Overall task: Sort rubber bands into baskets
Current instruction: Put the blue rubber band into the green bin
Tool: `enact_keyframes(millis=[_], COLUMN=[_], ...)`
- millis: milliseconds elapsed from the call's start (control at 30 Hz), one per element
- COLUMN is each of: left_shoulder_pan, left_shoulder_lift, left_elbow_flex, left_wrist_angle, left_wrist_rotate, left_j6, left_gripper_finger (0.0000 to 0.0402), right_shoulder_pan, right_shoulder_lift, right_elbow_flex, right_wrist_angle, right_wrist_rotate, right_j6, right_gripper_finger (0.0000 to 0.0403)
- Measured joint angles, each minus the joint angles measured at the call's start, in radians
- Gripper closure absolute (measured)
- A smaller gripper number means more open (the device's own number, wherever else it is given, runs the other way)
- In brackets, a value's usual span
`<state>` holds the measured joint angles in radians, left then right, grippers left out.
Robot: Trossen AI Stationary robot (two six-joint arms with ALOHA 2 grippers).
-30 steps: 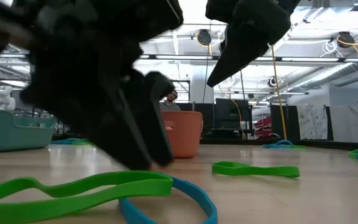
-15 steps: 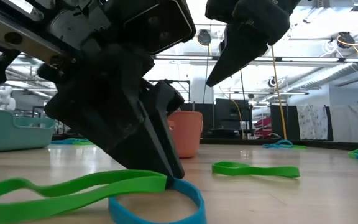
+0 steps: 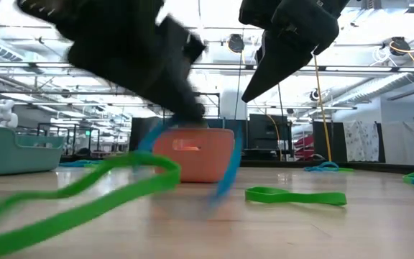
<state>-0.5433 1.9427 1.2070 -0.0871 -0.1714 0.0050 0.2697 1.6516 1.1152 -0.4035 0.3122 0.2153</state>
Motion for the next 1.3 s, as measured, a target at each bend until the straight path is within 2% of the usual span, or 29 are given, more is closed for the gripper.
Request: enact_keyframes(millis=[100,267,400,500,767,933,1133,1300], left_shoulder_pan=[-0.029,-0.057,-0.075,-0.083,-0.07,-0.065,-0.043,-0.025], left_shoulder_lift=[-0.037,-0.092,-0.125,-0.158,-0.211,-0.212,-0.212,-0.212], left_elbow_flex=[-0.003,-0.001,-0.001,0.0,-0.001,-0.004,-0.041,-0.055], left_wrist_angle=[-0.065,-0.142,-0.248,-0.396,-0.991,-1.298,-1.448,-1.479], left_wrist_rotate=[-0.149,-0.322,-0.414,-0.462,-0.472,-0.45,-0.367,-0.3], left_j6=[0.037,0.057,0.042,-0.059,-0.484,-0.681,-0.759,-0.755], left_gripper_finger=[0.0398,0.0399,0.0399,0.0399,0.04,0.04,0.04,0.04], right_shoulder_pan=[0.0,0.0,0.0,0.0,0.0,0.0,0.0,0.0], right_shoulder_lift=[0.0,0.0,0.0,0.0,0.0,0.0,0.0,0.0], right_elbow_flex=[0.0,0.0,0.0,0.0,0.0,0.0,0.0,0.0], right_wrist_angle=[-0.003,-0.004,-0.007,-0.009,-0.008,-0.005,-0.005,-0.005], right_wrist_rotate=[0.0,0.0,0.0,0.0,0.0,0.0,0.0,0.0], right_j6=[0.0,0.0,0.0,0.005,0.007,0.008,0.008,0.008], right_gripper_finger=[0.023,0.023,0.023,0.023,0.023,0.023,0.023,0.023])
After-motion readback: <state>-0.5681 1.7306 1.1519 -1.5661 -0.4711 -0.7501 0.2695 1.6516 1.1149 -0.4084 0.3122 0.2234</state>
